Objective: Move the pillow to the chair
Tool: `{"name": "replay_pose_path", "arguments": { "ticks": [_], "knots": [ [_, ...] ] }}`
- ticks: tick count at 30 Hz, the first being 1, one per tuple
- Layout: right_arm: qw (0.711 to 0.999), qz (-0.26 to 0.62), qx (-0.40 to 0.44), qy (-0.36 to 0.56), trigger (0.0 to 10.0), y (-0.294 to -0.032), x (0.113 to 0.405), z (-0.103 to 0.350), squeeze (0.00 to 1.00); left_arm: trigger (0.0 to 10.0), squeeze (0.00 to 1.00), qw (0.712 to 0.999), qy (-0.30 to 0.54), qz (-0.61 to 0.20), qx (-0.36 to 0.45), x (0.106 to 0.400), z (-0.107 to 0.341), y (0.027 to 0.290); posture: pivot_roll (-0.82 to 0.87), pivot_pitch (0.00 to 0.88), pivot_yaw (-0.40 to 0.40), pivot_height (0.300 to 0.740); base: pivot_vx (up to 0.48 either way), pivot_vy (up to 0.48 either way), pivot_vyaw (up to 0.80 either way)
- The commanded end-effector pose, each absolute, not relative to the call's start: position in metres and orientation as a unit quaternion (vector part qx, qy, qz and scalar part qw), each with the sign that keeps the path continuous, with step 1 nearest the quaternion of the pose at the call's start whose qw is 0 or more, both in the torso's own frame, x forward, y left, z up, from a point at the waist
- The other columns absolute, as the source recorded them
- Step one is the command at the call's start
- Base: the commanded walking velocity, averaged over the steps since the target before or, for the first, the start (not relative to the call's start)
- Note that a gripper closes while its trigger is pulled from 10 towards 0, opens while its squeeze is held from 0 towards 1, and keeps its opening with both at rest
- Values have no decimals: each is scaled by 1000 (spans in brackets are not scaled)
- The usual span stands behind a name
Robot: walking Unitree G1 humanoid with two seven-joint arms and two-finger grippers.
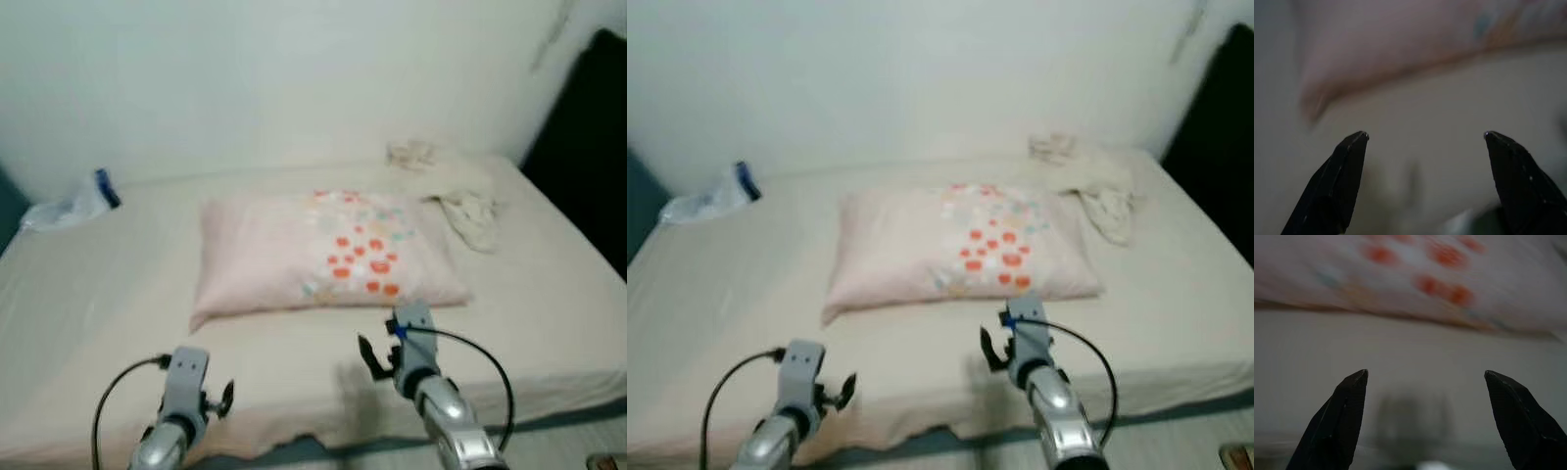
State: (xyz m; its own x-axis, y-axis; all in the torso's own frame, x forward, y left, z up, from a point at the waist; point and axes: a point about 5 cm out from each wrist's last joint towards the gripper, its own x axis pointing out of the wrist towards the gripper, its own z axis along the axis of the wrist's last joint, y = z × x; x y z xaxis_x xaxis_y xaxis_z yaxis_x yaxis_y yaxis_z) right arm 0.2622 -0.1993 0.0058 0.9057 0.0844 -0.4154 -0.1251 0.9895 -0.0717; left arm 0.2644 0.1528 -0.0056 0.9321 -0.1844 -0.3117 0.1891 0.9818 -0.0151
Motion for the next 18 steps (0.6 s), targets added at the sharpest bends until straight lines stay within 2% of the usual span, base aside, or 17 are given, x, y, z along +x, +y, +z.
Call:
{"name": "replay_pose_path", "arguments": {
  "ticks": [1, 18],
  "knots": [
    [976, 58, -40, 206, 10000, -193, 265, 8, 0, 10000, 0, 979, 186, -83, 11, 252, -17, 163, -146, 62, 54, 711, 0, 0, 0],
    [977, 42, -37, 205, 10000, -195, 267, 8, 0, 10000, 0, 979, 182, -85, 19, 255, -15, 164, -145, 58, 61, 711, 0, 0, 0]
  ]
}}
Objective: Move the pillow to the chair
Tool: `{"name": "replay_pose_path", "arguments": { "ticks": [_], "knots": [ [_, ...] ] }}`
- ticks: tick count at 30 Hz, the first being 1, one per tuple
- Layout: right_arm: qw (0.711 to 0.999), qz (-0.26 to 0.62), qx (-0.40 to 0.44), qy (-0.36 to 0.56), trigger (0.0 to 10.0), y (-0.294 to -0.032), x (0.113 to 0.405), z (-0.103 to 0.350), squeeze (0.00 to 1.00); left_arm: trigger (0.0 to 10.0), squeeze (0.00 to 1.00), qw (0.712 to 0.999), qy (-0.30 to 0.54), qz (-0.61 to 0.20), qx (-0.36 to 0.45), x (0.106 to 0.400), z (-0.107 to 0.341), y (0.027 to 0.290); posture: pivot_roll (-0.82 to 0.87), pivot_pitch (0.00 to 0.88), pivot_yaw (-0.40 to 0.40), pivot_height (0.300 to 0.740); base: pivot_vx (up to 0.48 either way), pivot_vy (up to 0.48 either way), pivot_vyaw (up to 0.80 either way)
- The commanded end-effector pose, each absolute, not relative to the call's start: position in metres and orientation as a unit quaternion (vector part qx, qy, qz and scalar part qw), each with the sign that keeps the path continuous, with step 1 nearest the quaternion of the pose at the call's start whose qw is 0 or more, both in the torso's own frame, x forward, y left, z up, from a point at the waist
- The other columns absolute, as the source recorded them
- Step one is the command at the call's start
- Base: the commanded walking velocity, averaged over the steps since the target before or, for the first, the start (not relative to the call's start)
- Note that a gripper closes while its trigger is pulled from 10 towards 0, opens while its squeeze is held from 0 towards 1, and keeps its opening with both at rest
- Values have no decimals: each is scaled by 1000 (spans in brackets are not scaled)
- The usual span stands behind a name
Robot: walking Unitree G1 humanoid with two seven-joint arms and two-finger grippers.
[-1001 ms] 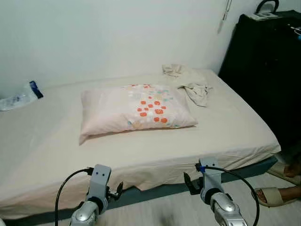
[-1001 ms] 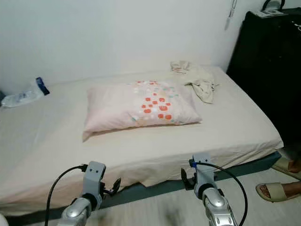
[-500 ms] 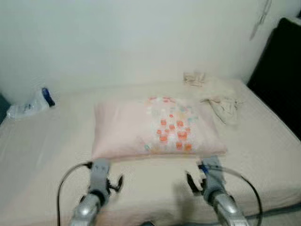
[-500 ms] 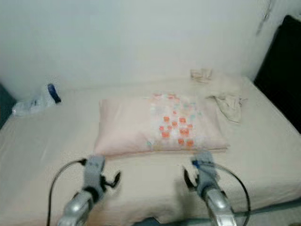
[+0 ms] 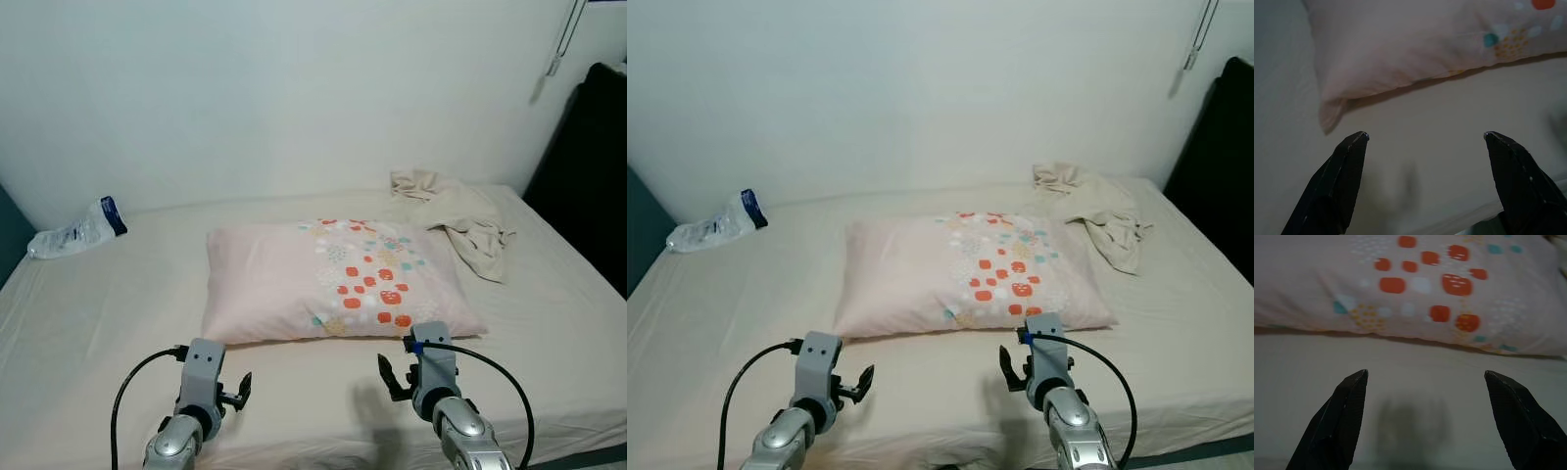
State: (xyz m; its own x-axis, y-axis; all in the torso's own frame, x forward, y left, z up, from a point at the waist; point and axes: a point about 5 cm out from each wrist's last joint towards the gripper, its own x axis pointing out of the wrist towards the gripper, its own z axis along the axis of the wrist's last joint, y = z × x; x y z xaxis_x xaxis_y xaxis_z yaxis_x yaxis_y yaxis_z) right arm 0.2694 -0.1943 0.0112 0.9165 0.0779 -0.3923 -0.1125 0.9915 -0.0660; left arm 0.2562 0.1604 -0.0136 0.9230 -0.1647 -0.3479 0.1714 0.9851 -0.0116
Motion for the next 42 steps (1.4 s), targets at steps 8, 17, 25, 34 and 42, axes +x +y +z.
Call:
{"name": "replay_pose_path", "arguments": {
  "ticks": [8, 17, 25, 34, 42],
  "knots": [
    [978, 39, -35, 203, 10000, -196, 268, 9, 0, 10000, 0, 980, 177, -85, 20, 259, -12, 163, -145, 58, 61, 711, 0, 0, 0],
    [976, 34, -35, 211, 10000, -197, 268, 8, 0, 10000, 0, 981, 175, -87, 19, 261, -11, 161, -152, 58, 62, 711, 0, 0, -435],
    [978, 38, -35, 204, 10000, -198, 268, 9, 0, 10000, 0, 980, 176, -87, 18, 261, -12, 159, -152, 56, 57, 711, 0, 0, -486],
    [975, 66, -55, 205, 10000, -193, 269, 10, 0, 10000, 0, 980, 177, -87, 18, 261, -12, 158, -152, 51, 55, 740, 0, 0, 0],
    [980, 32, -35, 192, 10000, -200, 271, 13, 0, 10000, 0, 982, 171, -76, 27, 264, -9, 160, -153, 51, 56, 740, 0, 0, 0]
  ]
}}
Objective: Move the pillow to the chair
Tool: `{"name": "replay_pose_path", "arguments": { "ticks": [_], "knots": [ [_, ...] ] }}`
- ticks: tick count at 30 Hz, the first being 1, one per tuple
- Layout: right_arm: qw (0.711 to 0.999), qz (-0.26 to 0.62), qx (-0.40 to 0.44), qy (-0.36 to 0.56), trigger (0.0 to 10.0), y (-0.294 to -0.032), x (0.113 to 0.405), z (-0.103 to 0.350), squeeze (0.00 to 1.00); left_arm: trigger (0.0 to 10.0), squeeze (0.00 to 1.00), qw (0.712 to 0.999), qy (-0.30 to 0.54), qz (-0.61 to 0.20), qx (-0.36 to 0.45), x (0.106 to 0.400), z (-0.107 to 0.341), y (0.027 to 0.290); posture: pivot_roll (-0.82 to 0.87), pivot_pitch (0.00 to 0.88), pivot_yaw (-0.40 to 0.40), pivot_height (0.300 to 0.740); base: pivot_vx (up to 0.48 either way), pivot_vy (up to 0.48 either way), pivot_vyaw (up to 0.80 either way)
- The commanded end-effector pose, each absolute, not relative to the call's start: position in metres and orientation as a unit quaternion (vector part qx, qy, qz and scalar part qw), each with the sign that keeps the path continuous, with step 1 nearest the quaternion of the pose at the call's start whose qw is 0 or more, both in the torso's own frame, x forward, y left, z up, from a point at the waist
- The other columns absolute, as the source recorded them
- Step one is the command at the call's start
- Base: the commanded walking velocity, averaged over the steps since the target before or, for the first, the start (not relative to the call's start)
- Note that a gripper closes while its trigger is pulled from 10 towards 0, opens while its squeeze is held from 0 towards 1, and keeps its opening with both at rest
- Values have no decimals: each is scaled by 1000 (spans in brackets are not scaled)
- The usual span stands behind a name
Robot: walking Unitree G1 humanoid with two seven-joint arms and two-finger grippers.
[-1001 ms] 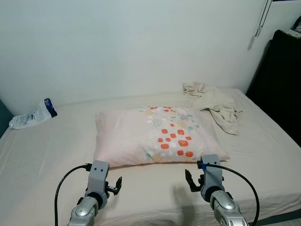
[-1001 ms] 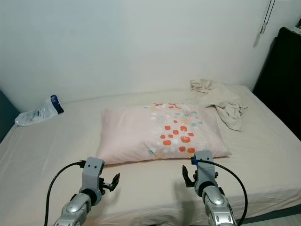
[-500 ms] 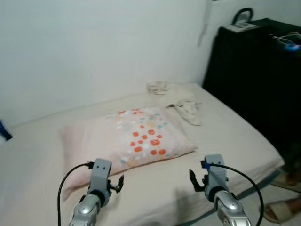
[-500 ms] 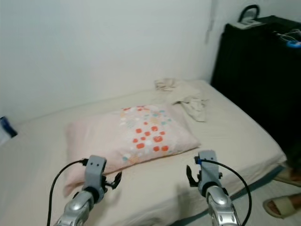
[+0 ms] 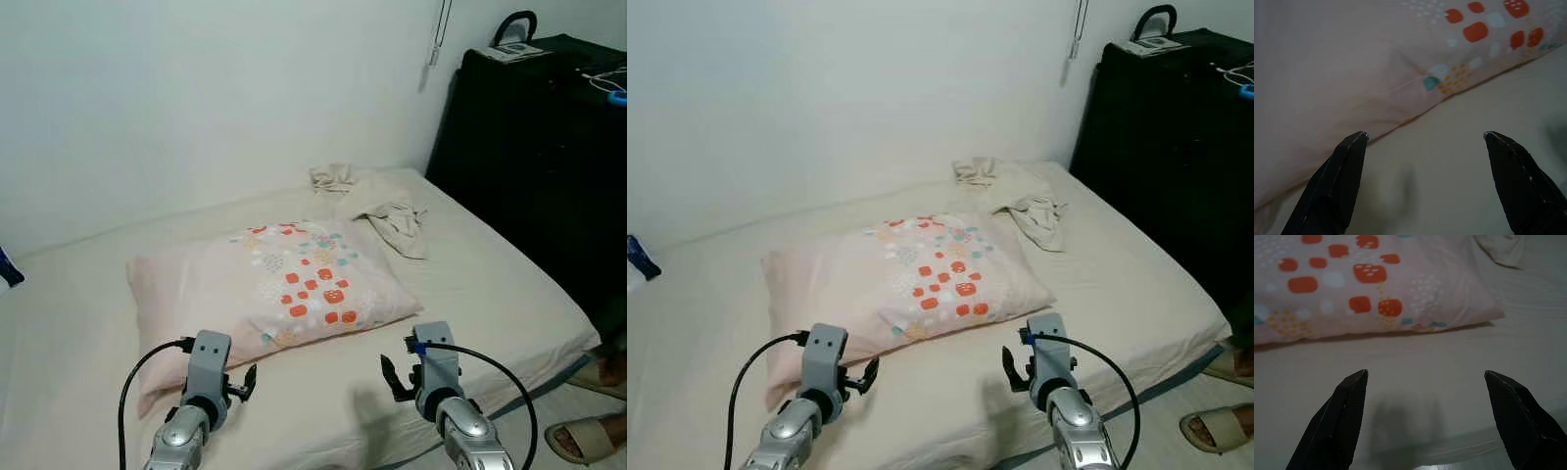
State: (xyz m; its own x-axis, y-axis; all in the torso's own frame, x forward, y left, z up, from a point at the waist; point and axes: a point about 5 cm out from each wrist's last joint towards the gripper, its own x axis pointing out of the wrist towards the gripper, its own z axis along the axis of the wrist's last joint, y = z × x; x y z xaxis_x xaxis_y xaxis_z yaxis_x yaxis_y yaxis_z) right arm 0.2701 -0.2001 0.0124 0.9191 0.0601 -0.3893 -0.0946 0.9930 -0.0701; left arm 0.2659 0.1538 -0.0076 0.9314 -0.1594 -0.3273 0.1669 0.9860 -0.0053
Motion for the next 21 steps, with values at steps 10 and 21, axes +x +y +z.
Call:
{"name": "replay_pose_path", "arguments": {
  "ticks": [10, 21],
  "knots": [
    [980, 4, -30, 197, 10000, -204, 281, 19, 0, 10000, 0, 986, 153, -5, 60, 276, 1, 177, -158, 56, 61, 730, 0, 0, 0],
    [987, 2, -2, 163, 10000, -201, 293, 34, 0, 10000, 0, 988, 129, -2, 89, 280, 9, 178, -158, 60, 62, 675, 0, 0, 0]
  ]
}}
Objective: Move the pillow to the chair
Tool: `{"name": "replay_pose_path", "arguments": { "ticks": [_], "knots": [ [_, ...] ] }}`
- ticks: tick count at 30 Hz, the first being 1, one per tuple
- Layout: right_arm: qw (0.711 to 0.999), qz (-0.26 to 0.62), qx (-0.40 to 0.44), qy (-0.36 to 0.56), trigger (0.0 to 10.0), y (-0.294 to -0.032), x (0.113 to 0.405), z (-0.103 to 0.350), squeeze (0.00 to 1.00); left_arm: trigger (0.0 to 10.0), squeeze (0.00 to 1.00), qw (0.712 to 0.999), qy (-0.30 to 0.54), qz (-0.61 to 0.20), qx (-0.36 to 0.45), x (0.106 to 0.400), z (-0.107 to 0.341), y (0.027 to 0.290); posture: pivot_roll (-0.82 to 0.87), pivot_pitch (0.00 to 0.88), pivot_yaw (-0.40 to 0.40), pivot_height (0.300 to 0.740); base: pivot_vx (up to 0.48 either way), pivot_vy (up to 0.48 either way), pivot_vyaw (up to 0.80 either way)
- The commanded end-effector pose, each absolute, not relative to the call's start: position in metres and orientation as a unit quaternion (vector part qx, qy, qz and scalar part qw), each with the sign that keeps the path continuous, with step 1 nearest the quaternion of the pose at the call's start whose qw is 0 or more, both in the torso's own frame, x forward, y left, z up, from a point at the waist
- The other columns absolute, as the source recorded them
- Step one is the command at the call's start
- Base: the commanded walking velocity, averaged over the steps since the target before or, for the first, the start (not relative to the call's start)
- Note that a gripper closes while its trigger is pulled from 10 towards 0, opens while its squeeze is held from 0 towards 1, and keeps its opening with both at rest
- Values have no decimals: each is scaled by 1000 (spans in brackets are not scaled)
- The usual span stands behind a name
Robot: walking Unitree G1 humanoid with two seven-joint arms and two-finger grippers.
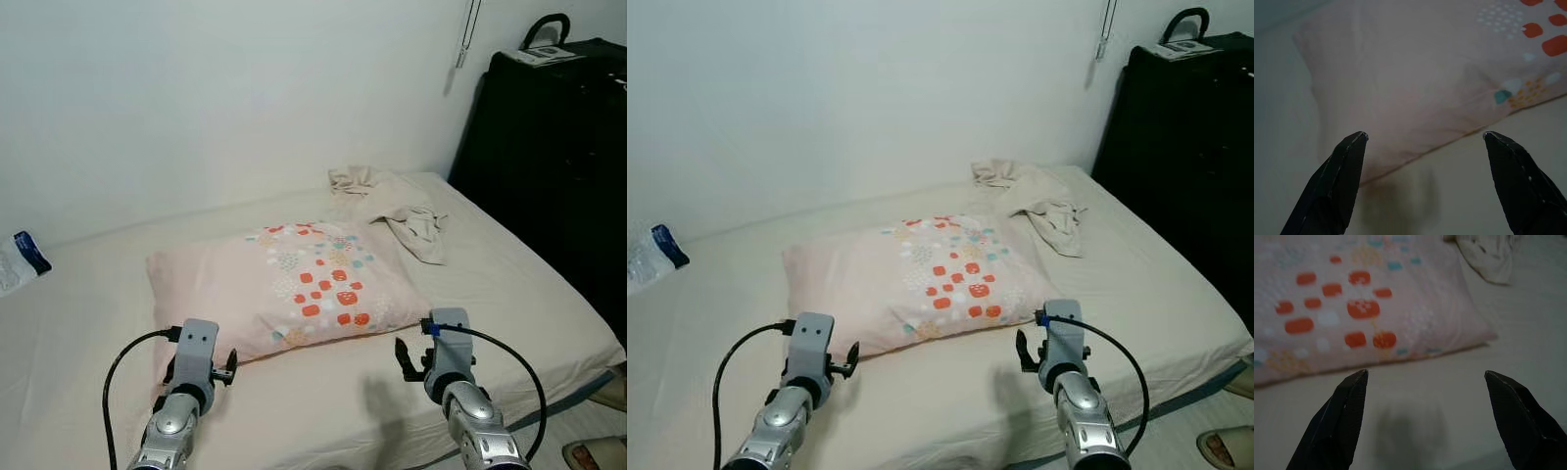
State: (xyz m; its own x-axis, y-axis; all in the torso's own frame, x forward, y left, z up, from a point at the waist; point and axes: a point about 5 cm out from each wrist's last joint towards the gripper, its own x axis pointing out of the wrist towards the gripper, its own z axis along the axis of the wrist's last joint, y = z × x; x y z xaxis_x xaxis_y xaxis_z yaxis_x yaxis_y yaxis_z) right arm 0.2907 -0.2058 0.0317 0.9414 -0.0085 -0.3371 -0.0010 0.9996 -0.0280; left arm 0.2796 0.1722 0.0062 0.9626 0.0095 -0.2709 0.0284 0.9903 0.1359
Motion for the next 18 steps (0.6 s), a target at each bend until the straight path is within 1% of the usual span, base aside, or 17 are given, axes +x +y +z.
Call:
{"name": "replay_pose_path", "arguments": {
  "ticks": [1, 4, 5, 6, 8, 12, 17, 18],
  "knots": [
    [987, 2, -2, 163, 10000, -201, 293, 34, 0, 10000, 0, 988, 129, -2, 89, 280, 9, 178, -158, 60, 62, 675, 0, 0, 0],
    [988, 4, 12, 157, 10000, -199, 294, 38, 0, 10000, 0, 986, 103, -20, 126, 283, 15, 175, -159, 61, 62, 675, 0, 0, 0],
    [988, 6, 14, 157, 10000, -199, 295, 38, 0, 10000, 0, 985, 90, -30, 143, 284, 18, 173, -159, 61, 62, 675, 0, 0, 0],
    [987, 9, 16, 157, 10000, -197, 295, 39, 0, 10000, 0, 981, 65, -46, 178, 286, 24, 169, -159, 61, 62, 675, 0, 0, 0],
    [987, 12, 17, 158, 10000, -195, 295, 38, 0, 10000, 0, 975, 47, -62, 206, 288, 29, 166, -157, 62, 63, 675, 0, 0, 0],
    [986, 17, 16, 166, 10000, -193, 294, 36, 0, 10000, 0, 973, 39, -62, 218, 290, 32, 165, -158, 63, 64, 675, 0, 0, 0],
    [985, 21, 17, 172, 10000, -192, 293, 34, 0, 10000, 0, 967, 32, -51, 249, 292, 34, 168, -161, 65, 66, 655, 0, 0, 0],
    [985, 21, 16, 172, 10000, -192, 293, 34, 0, 10000, 0, 964, 31, -46, 259, 292, 33, 169, -161, 66, 66, 645, 0, 0, 0]
  ]
}}
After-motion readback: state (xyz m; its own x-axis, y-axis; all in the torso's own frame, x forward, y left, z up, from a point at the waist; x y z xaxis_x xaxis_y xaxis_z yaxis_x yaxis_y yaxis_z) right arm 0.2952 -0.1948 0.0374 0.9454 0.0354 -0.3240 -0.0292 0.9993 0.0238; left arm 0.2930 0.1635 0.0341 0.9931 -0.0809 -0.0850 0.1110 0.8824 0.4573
